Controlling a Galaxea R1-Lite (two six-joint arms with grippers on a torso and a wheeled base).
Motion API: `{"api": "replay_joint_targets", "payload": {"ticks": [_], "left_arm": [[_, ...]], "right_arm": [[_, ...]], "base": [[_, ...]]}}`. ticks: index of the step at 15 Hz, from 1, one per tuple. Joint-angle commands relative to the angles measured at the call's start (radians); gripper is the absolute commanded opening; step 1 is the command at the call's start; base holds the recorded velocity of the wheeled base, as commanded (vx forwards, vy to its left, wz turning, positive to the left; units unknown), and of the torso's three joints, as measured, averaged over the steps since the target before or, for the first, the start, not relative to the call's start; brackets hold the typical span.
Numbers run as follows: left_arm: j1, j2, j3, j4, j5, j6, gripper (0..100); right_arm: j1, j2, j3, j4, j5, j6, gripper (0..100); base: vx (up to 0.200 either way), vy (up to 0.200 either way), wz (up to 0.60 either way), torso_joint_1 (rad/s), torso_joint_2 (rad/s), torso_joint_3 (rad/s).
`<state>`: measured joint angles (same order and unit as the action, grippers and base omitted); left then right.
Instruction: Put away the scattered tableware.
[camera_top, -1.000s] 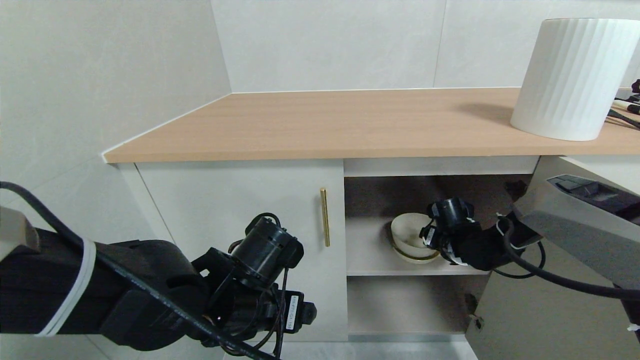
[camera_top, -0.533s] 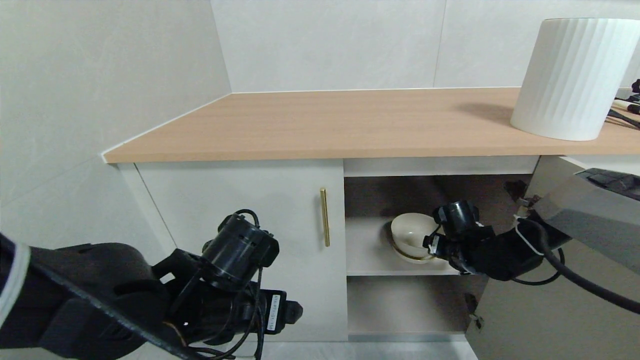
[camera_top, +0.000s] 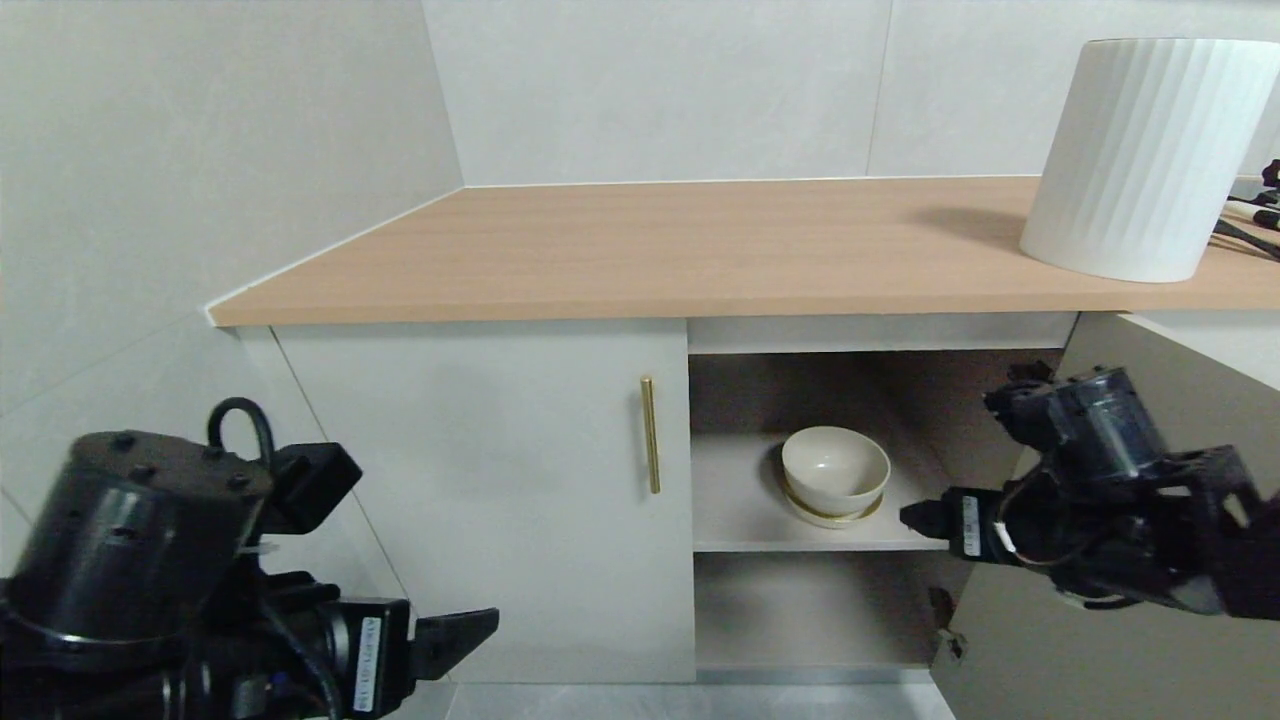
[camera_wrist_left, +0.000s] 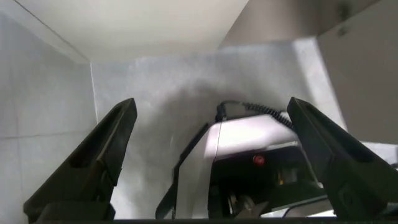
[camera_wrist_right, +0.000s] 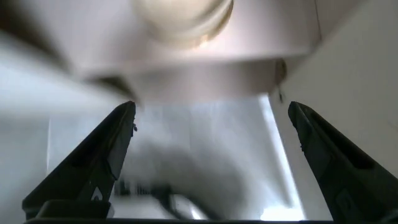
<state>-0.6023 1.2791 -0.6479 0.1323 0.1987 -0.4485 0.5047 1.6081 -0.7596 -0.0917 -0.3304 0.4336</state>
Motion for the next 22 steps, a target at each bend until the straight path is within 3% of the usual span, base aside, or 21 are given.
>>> {"api": "replay_joint_targets", "payload": {"ticks": [1, 3, 6, 7, 15, 22], "left_arm": [[0.062, -0.118, 0.011, -0.008, -0.007, 0.021, 100], [0.069, -0.083, -0.021, -0.010, -0.004, 0.021, 100], [0.065, -0.046, -0.081, -0.010, -0.005, 0.077, 100], [0.059, -0.041, -0.082, -0.010, -0.005, 0.082, 100], [0.036, -0.037, -0.065, -0.008, -0.007, 0.080, 100], [0.032, -0.018, -0.065, -0.008, -0.007, 0.079, 100]], "right_arm": [[0.092, -0.304, 0.042, 0.230, 0.045, -0.013, 100], [0.092, -0.293, 0.042, 0.245, 0.067, -0.013, 100], [0.095, -0.269, 0.043, 0.248, 0.064, -0.013, 100], [0.095, -0.269, 0.043, 0.248, 0.064, -0.013, 100], [0.094, -0.244, 0.045, 0.245, 0.060, -0.007, 100], [0.094, -0.243, 0.045, 0.245, 0.060, -0.007, 100]], "base": [[0.000, 0.000, 0.00, 0.000, 0.00, 0.000], [0.000, 0.000, 0.00, 0.000, 0.00, 0.000], [0.000, 0.000, 0.00, 0.000, 0.00, 0.000], [0.000, 0.000, 0.00, 0.000, 0.00, 0.000], [0.000, 0.000, 0.00, 0.000, 0.00, 0.000], [-0.200, 0.000, 0.00, 0.003, 0.00, 0.002]]}}
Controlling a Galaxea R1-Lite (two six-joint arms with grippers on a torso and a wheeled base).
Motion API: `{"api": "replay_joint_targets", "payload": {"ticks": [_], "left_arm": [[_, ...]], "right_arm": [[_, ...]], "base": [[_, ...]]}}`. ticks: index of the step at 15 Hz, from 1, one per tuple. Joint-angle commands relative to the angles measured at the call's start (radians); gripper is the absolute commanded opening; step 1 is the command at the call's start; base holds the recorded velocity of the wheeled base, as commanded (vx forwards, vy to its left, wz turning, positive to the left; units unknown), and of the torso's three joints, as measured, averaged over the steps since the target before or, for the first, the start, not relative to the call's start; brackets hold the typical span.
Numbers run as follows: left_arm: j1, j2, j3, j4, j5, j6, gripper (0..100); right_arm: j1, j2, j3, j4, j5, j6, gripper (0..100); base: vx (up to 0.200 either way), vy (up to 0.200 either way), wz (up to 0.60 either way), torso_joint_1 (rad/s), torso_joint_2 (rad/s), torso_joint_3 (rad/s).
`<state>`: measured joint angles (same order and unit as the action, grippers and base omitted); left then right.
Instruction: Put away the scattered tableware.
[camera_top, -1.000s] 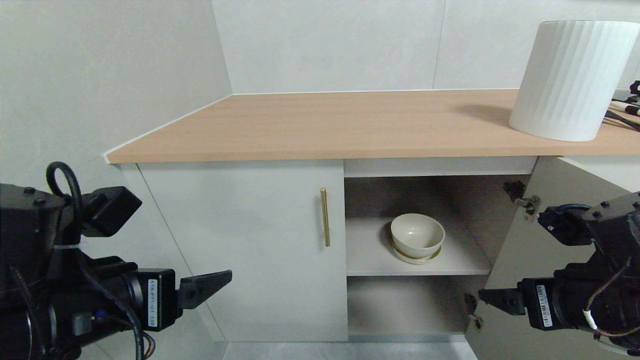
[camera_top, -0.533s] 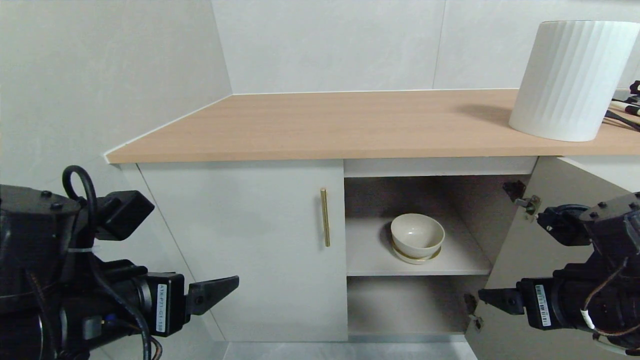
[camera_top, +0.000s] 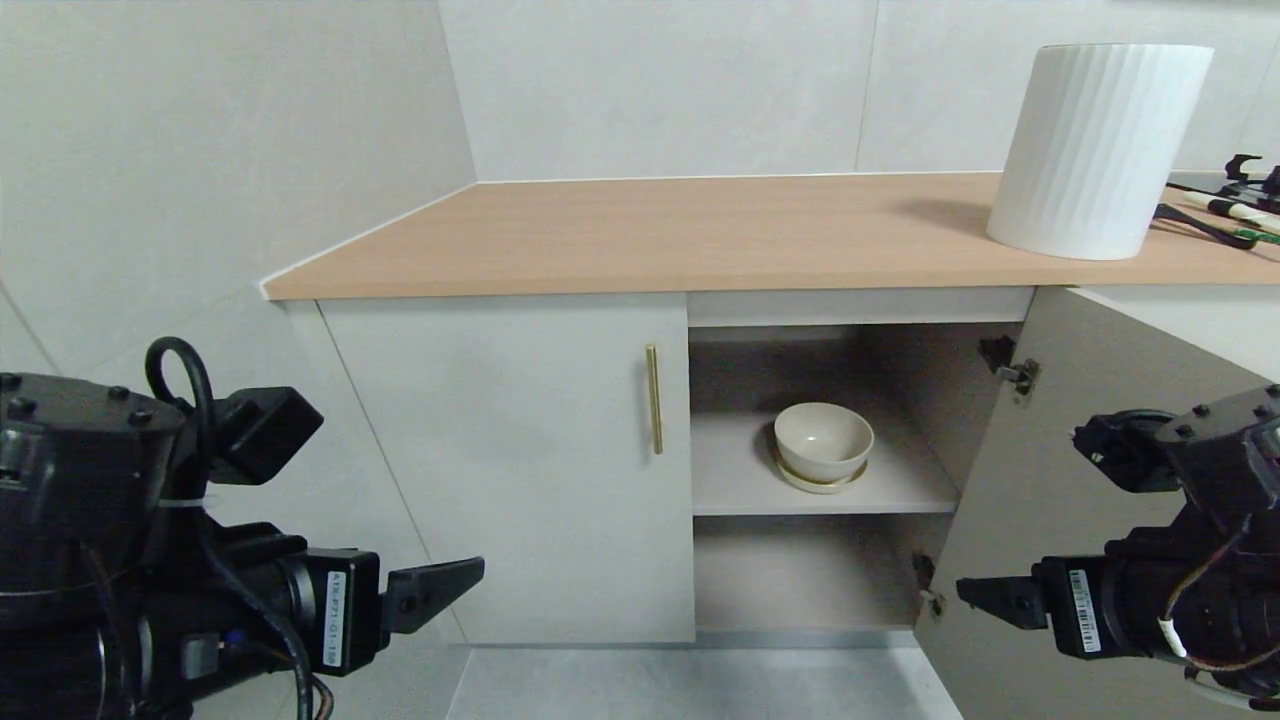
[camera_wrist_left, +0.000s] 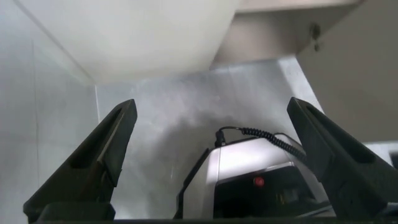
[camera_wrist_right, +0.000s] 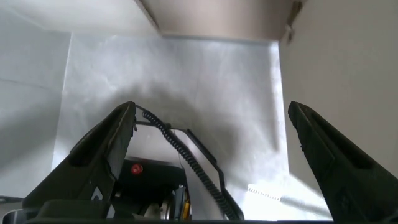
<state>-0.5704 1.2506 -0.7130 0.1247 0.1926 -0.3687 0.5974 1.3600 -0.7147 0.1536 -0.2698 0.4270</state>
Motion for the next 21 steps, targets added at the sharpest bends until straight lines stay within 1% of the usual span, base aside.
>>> {"api": "replay_joint_targets", "payload": {"ticks": [1, 11, 21], "left_arm": [[0.000, 0.010, 0.001, 0.000, 0.001, -0.001, 100], [-0.006, 0.015, 0.015, 0.000, -0.001, 0.002, 100], [-0.006, 0.009, 0.023, 0.000, 0.004, 0.002, 100]], "right_arm": [[0.001, 0.005, 0.000, 0.000, 0.000, -0.001, 100], [0.001, -0.004, 0.000, 0.001, -0.002, -0.001, 100], [0.001, -0.041, 0.001, 0.007, -0.003, -0.004, 100]], "base": [[-0.200, 0.000, 0.00, 0.002, 0.01, 0.007], [-0.200, 0.000, 0.00, 0.002, 0.00, 0.002], [0.000, 0.000, 0.00, 0.000, 0.00, 0.000]]}}
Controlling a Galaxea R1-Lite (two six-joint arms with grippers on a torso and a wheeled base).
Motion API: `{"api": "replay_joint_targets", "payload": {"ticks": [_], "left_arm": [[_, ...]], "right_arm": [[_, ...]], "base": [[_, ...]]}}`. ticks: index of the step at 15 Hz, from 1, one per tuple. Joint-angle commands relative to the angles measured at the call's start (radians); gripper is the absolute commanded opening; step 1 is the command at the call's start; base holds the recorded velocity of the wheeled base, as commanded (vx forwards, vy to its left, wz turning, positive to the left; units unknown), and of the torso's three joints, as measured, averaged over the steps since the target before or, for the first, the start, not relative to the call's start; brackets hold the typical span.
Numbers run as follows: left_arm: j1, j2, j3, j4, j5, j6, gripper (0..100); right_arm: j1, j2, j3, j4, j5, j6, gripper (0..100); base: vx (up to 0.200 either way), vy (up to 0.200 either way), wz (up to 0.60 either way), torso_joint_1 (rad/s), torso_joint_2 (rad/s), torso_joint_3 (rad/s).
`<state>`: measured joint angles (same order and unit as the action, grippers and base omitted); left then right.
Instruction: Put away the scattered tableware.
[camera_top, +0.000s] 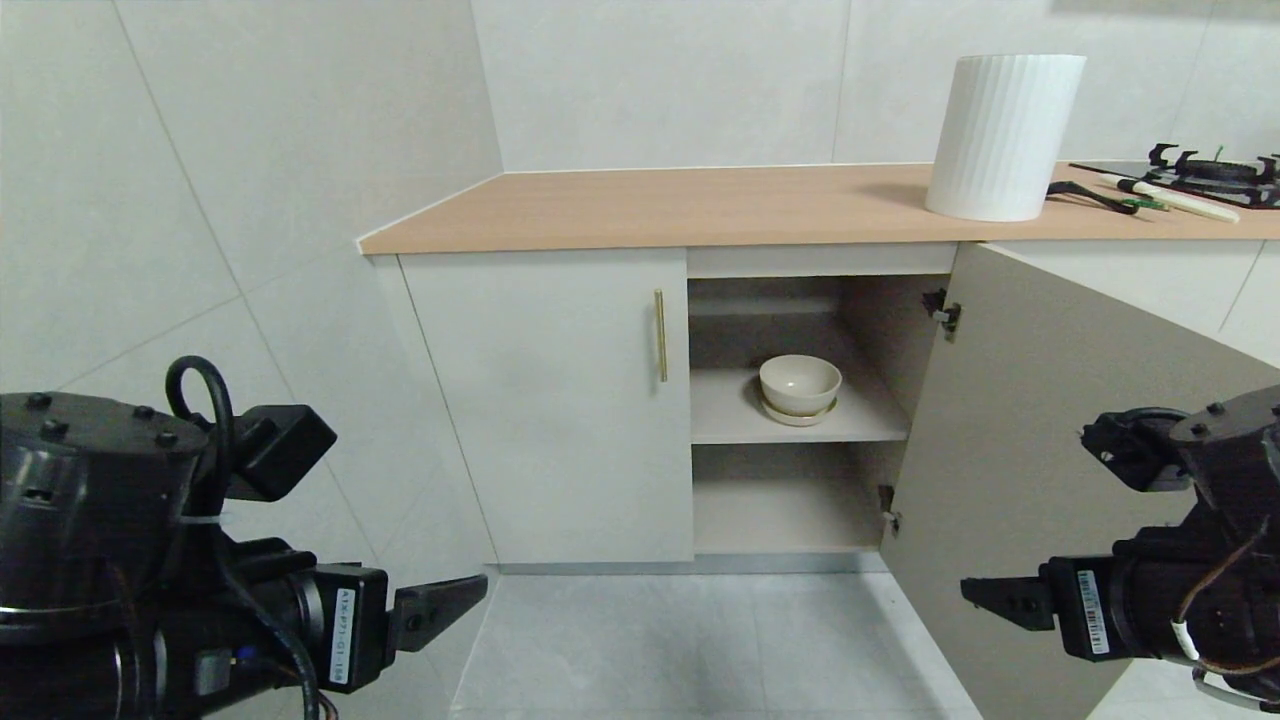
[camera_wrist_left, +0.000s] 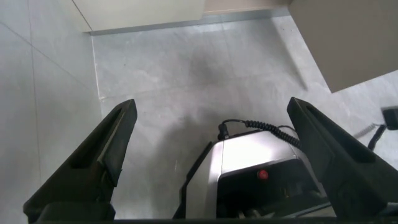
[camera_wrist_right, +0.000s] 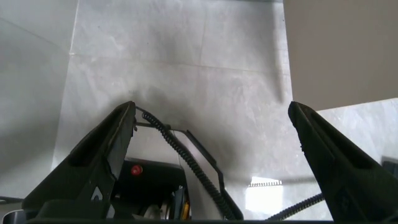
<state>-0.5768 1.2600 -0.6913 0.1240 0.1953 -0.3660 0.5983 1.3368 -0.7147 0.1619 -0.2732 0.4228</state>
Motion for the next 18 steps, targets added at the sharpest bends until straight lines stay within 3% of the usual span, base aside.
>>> {"api": "replay_joint_targets", "payload": {"ticks": [1, 3, 10, 13, 15, 18], "left_arm": [[0.000, -0.002, 0.007, 0.000, 0.003, 0.001, 100], [0.000, -0.001, 0.007, 0.000, 0.001, 0.001, 100], [0.002, -0.002, 0.007, 0.000, 0.003, -0.001, 100], [0.002, -0.001, 0.010, 0.000, 0.003, -0.001, 100], [0.000, -0.001, 0.010, 0.000, 0.003, -0.001, 100], [0.000, -0.001, 0.015, 0.000, 0.003, 0.001, 100]], "right_arm": [[0.000, -0.028, 0.000, 0.022, -0.001, -0.004, 100], [0.000, -0.057, -0.009, 0.088, -0.004, -0.013, 100], [-0.002, -0.085, -0.009, 0.214, -0.035, -0.075, 100], [-0.002, -0.120, -0.009, 0.364, -0.054, -0.139, 100], [-0.003, -0.153, -0.011, 0.395, -0.063, -0.148, 100], [-0.029, -0.192, -0.023, 0.413, -0.143, -0.160, 100]], "base": [[0.000, 0.000, 0.00, 0.000, 0.00, 0.000], [0.000, 0.000, 0.00, 0.000, 0.00, 0.000], [0.000, -0.200, 0.00, 0.003, 0.00, 0.004], [0.000, -0.200, 0.00, 0.001, 0.01, -0.001], [0.000, -0.200, 0.00, 0.002, 0.00, 0.002], [0.000, 0.000, 0.00, 0.000, 0.00, 0.000]]}}
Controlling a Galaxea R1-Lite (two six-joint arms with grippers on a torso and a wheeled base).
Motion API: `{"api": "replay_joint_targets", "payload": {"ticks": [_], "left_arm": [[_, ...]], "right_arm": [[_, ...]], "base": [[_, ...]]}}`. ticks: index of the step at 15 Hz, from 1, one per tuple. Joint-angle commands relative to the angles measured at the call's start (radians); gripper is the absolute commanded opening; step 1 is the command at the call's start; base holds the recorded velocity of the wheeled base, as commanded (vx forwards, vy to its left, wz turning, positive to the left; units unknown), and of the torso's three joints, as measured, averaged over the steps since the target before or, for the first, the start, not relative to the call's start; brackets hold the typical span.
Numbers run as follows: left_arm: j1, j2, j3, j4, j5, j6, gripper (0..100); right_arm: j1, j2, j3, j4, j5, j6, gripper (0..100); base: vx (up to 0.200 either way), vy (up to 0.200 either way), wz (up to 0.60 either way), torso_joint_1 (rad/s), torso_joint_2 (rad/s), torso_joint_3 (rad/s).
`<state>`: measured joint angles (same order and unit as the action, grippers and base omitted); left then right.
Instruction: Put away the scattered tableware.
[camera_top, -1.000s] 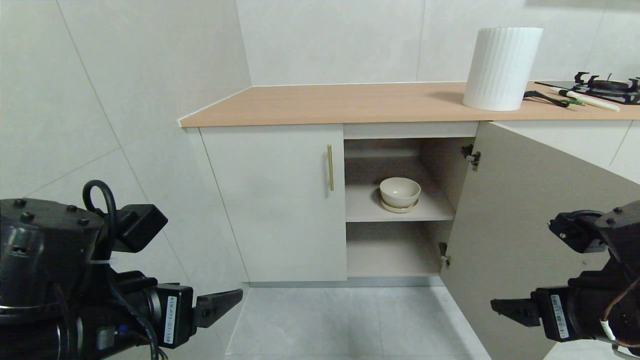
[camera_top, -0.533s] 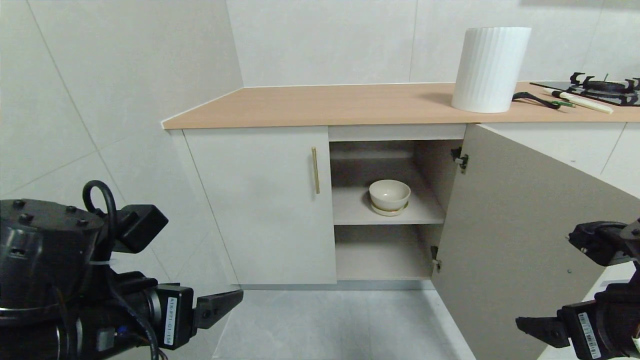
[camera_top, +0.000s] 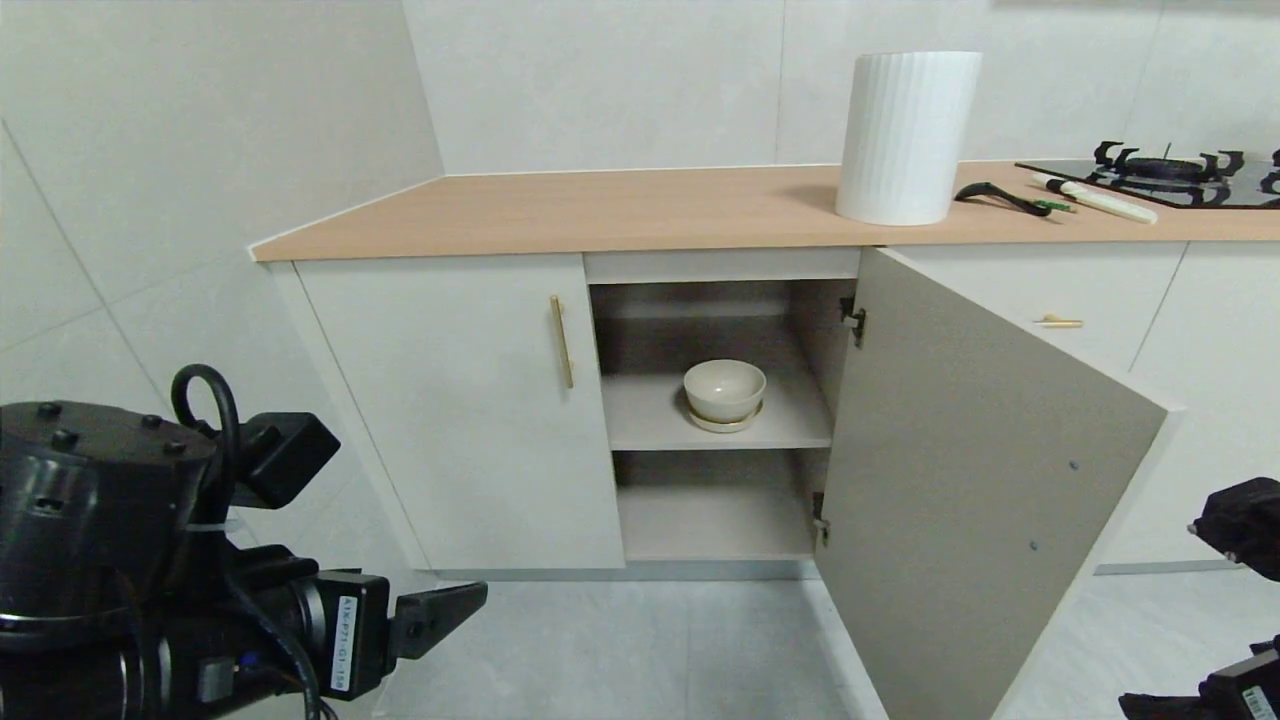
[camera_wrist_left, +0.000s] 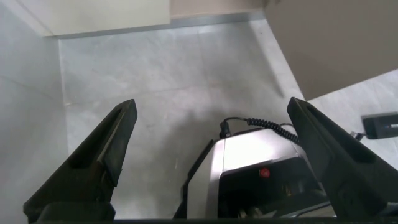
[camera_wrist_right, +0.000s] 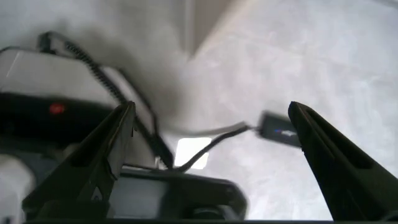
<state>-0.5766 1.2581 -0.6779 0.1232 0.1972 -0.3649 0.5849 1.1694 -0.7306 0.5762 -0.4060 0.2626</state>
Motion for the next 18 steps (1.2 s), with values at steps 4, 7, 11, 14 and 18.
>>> {"api": "replay_joint_targets", "payload": {"ticks": [4, 7, 11, 14, 18], "left_arm": [[0.001, 0.001, 0.001, 0.001, -0.001, 0.000, 100], [0.001, 0.003, 0.003, 0.001, -0.001, 0.000, 100], [0.000, 0.004, 0.003, 0.001, -0.001, 0.000, 100], [0.000, 0.003, 0.003, 0.001, -0.001, 0.000, 100], [0.001, 0.000, 0.003, 0.001, -0.001, 0.000, 100]], "right_arm": [[-0.208, 0.003, -0.044, -0.009, -0.020, -0.019, 100], [-0.373, 0.050, -0.085, -0.053, -0.008, -0.020, 100], [-0.545, 0.087, -0.119, -0.210, 0.099, -0.037, 100], [-0.637, 0.177, -0.118, -0.345, 0.148, -0.023, 100], [-0.683, 0.297, -0.118, -0.464, 0.161, 0.041, 100]], "base": [[0.000, 0.000, 0.00, 0.000, 0.00, 0.000], [0.000, 0.000, 0.00, 0.000, 0.00, 0.000], [0.000, 0.000, 0.00, 0.000, 0.00, 0.000], [0.000, 0.000, 0.00, 0.000, 0.00, 0.000], [0.000, 0.000, 0.00, 0.000, 0.00, 0.000]]}}
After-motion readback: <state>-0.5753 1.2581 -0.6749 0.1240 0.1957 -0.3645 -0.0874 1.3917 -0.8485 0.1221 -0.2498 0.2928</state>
